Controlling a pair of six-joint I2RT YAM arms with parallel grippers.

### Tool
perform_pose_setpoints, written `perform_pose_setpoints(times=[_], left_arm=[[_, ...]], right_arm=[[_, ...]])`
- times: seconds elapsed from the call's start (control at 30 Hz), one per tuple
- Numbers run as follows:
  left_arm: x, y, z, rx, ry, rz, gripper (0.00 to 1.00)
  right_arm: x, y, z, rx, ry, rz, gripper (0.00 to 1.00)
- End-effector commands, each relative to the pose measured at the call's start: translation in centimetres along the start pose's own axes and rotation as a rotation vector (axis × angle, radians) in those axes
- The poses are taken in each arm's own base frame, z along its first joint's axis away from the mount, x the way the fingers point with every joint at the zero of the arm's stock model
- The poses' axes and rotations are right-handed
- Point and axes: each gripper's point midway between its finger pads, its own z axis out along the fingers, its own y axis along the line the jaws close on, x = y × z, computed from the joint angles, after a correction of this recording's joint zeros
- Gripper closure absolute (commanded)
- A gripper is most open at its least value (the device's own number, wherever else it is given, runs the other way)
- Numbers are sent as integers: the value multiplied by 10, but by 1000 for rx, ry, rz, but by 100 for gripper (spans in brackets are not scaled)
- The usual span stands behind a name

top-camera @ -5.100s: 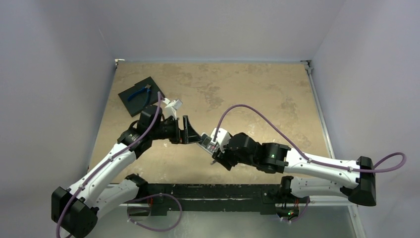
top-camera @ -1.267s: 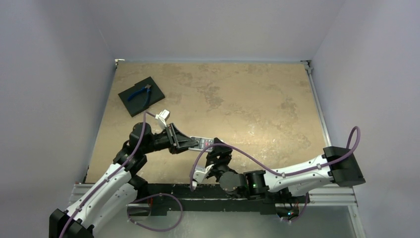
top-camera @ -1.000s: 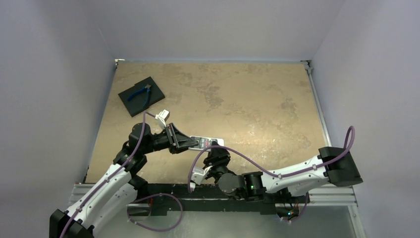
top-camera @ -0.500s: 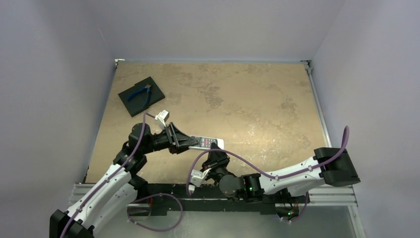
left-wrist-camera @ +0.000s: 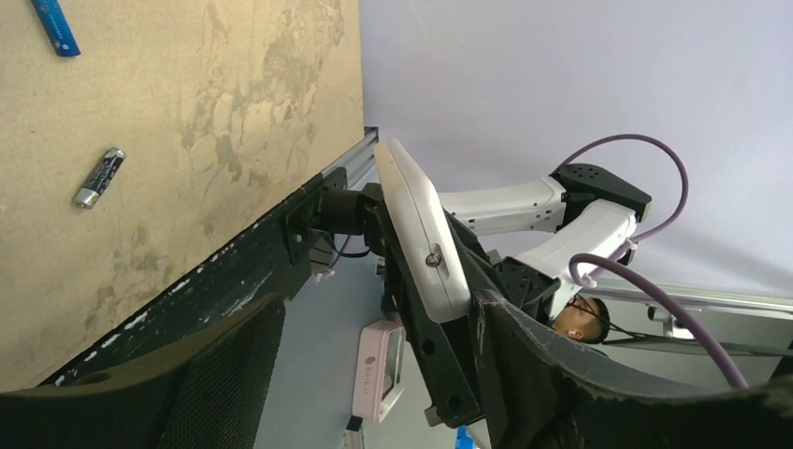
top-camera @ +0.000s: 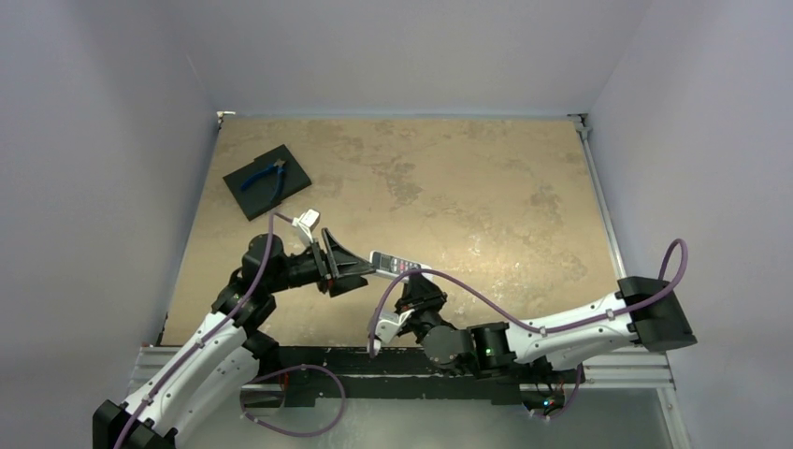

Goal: Load the batteries into the remote control
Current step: Adjust the remote control.

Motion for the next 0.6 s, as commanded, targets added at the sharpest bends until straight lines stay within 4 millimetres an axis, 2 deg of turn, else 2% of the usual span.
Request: perform_pose_setpoints(times=[0.0,0.27,0.43,0.57], left_arm=[[-3,-1,-2,-21,-13,66,27],[-12,-7,-3,-46,-44,162,21],[-18,-12,-4,-71,-63,227,19],[-22,-18,-5,-79,-69,289,19]], right_arm=[[-3,-5,-3,-45,7,159,100],[4,0,-5,-162,22,271,100],[15,0,-2,-241,75,358,100],[11,-2,-1,-319,67,458,100]])
